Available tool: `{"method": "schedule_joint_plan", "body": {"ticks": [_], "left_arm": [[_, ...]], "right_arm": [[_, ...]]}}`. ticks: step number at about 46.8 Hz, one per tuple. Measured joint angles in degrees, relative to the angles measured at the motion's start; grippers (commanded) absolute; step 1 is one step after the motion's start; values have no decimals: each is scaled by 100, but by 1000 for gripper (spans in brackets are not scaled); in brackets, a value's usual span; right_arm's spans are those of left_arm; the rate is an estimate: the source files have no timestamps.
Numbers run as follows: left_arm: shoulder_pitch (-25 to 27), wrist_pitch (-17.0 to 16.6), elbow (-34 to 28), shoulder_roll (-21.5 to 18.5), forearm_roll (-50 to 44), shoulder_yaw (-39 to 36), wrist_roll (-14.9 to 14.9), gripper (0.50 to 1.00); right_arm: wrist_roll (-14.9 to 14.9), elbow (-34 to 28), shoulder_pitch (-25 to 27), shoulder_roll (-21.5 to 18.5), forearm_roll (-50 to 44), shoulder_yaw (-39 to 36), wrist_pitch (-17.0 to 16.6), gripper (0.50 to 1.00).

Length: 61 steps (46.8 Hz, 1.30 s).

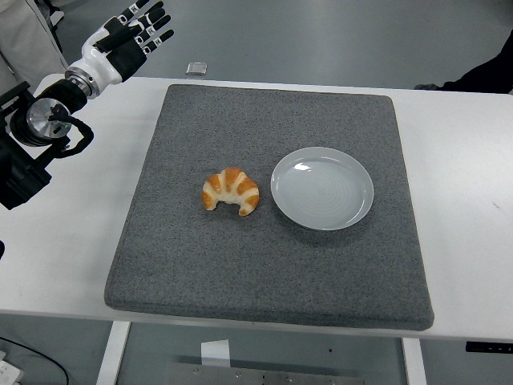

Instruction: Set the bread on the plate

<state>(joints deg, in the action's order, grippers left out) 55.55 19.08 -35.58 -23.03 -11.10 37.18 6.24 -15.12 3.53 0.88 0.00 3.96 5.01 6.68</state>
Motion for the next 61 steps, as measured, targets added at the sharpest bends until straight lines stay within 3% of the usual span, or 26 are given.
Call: {"method": "schedule_joint_plan", "body": {"ticks": [25, 34, 48, 61], "left_arm": [[24, -88, 16, -23, 16, -10, 9, 1000], [48, 36, -7, -123, 179, -101, 22, 999], [177, 221, -161, -224, 1950, -28, 146, 992], [183, 290, -1473, -576, 3729, -101, 160, 981]], "right_arm": [[0, -2, 0, 0, 0, 0, 0, 932], [0, -2, 0, 0, 0, 0, 0, 932], [0, -2, 0, 0, 0, 0, 0, 932], [0, -2, 0, 0, 0, 0, 0, 932]]}}
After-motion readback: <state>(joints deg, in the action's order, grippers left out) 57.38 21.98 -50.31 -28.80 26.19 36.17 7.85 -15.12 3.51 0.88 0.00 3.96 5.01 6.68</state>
